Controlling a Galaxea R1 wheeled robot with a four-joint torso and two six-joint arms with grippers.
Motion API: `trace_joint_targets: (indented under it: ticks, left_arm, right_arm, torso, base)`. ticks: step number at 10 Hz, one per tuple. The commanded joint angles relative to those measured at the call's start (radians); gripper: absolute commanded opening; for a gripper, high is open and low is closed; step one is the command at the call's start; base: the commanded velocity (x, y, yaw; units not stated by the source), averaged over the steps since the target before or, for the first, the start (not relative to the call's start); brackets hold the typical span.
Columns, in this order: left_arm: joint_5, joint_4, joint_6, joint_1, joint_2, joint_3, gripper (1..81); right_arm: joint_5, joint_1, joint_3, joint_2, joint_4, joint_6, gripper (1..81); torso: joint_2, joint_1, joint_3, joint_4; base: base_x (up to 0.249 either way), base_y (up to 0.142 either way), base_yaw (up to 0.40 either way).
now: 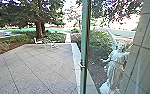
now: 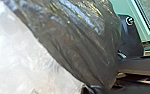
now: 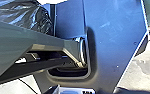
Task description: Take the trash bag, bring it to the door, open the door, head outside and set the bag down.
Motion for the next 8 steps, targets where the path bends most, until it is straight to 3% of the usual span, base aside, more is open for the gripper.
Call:
trace_joint_targets:
  ticks: [1,8]
  left_arm:
    - [0.054,0.009,0.003,-0.045,-0.001,0.004,1.0]
    - [0.054,0.009,0.003,-0.045,-0.001,0.004,1.0]
  right_arm:
    - [-0.062,0.045,0.011,0.015,-0.008,-0.006,81.1]
    - [-0.062,0.045,0.011,0.015,-0.008,-0.006,81.1]
  torso:
    - [0.000,0.000,0.000,0.000]
    - [0.000,0.000,0.000,0.000]
  base:
    - [0.116,0.000,0.000]
    - [0.127,0.067,0.000]
